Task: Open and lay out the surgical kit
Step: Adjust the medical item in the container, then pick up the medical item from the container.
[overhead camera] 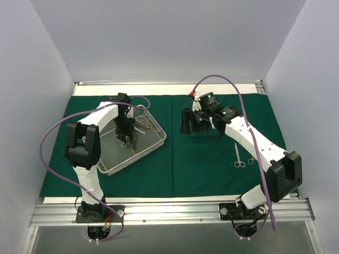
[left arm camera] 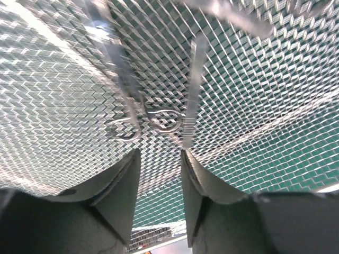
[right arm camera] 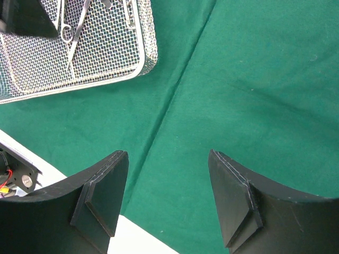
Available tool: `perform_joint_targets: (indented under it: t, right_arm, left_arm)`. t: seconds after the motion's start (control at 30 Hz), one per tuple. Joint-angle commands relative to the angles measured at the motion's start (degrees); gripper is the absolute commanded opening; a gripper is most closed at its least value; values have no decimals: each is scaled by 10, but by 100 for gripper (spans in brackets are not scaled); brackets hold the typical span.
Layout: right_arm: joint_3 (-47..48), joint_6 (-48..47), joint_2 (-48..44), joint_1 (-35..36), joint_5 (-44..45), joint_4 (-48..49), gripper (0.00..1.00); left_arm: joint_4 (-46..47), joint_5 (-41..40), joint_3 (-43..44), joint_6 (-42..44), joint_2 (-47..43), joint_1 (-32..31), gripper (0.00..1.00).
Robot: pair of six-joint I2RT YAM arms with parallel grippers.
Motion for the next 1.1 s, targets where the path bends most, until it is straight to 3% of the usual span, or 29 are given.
perform_joint_targets:
  t: [0.0, 0.4, 0.73, 0.83, 1.07]
  right_arm:
    - [8, 5, -3, 1, -9, 3, 62]
    - [15, 8, 5, 1, -10, 2, 62]
    - [2, 13, 4, 0, -7, 8, 62]
    - [0, 12, 2, 1, -7, 7, 62]
    - [7, 4, 3, 0, 9, -5, 62]
  left_arm:
    - [-22, -38, 57, -31, -35, 17, 47]
    - [-38, -80, 152, -76, 57, 14, 51]
    - [-17, -108, 149, -93, 128, 13, 51]
    - [-21, -104, 150, -97, 156, 14, 43]
    - [-6, -82, 127, -98, 170, 18, 5]
